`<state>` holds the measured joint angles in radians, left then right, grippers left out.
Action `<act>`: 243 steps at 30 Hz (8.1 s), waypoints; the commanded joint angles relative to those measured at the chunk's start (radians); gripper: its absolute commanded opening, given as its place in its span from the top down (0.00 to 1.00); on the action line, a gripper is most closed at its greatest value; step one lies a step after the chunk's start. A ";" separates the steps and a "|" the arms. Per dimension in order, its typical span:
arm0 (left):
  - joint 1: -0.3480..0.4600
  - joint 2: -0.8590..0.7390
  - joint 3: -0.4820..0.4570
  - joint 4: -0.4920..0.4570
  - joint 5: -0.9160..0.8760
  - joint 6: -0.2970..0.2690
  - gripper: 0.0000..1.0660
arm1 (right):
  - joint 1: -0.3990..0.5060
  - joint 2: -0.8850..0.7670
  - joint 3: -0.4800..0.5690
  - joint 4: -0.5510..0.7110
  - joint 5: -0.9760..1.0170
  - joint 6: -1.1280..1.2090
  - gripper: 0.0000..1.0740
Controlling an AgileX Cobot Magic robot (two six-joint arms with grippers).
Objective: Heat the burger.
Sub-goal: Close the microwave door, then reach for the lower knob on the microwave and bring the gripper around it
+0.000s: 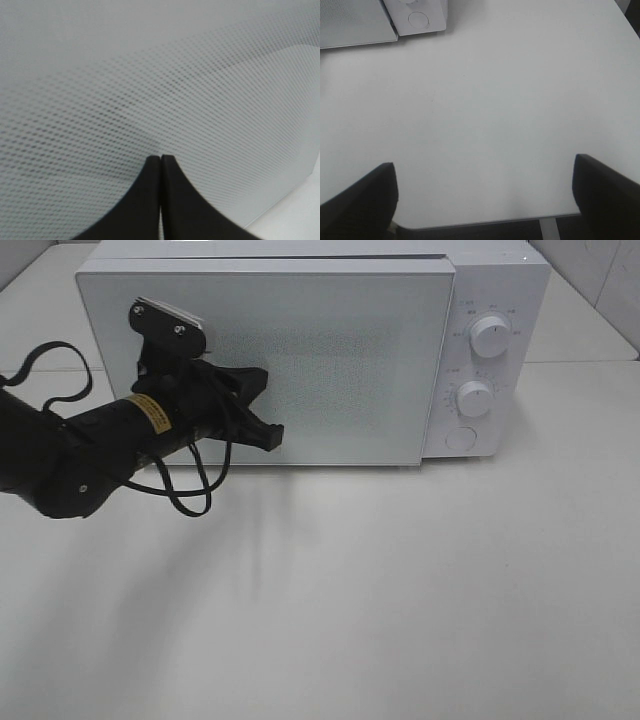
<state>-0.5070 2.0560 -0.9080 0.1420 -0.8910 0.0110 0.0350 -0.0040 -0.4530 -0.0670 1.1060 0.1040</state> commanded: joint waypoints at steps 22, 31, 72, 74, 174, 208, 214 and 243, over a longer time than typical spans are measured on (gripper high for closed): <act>-0.113 0.099 -0.271 -0.274 0.073 0.077 1.00 | -0.004 -0.032 0.001 0.003 -0.003 -0.007 0.16; -0.168 -0.008 -0.242 -0.272 0.208 0.077 1.00 | -0.004 -0.032 0.001 0.003 -0.003 -0.007 0.16; 0.120 -0.717 -0.195 -0.108 2.094 -0.024 0.05 | -0.004 -0.032 0.001 0.003 -0.003 -0.007 0.16; 0.218 -0.738 -0.187 -0.108 2.102 0.037 0.05 | -0.004 -0.032 0.001 0.003 -0.003 -0.007 0.16; 0.576 -2.079 0.392 -0.213 1.961 0.057 0.05 | -0.004 0.098 -0.025 -0.029 -0.075 -0.034 0.16; 0.576 -2.079 0.392 -0.213 1.961 0.057 0.05 | -0.004 1.231 0.223 -0.040 -2.118 -0.035 0.16; 0.576 -2.079 0.392 -0.213 1.961 0.057 0.05 | -0.004 1.412 0.223 -0.042 -2.339 -0.035 0.16; 0.576 -2.079 0.392 -0.213 1.961 0.057 0.05 | 0.414 1.812 0.061 0.410 -2.401 -0.277 0.16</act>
<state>0.0670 -0.0040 -0.5180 -0.0740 1.0720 0.0730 0.4460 1.7900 -0.3660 0.3410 -1.2050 -0.1680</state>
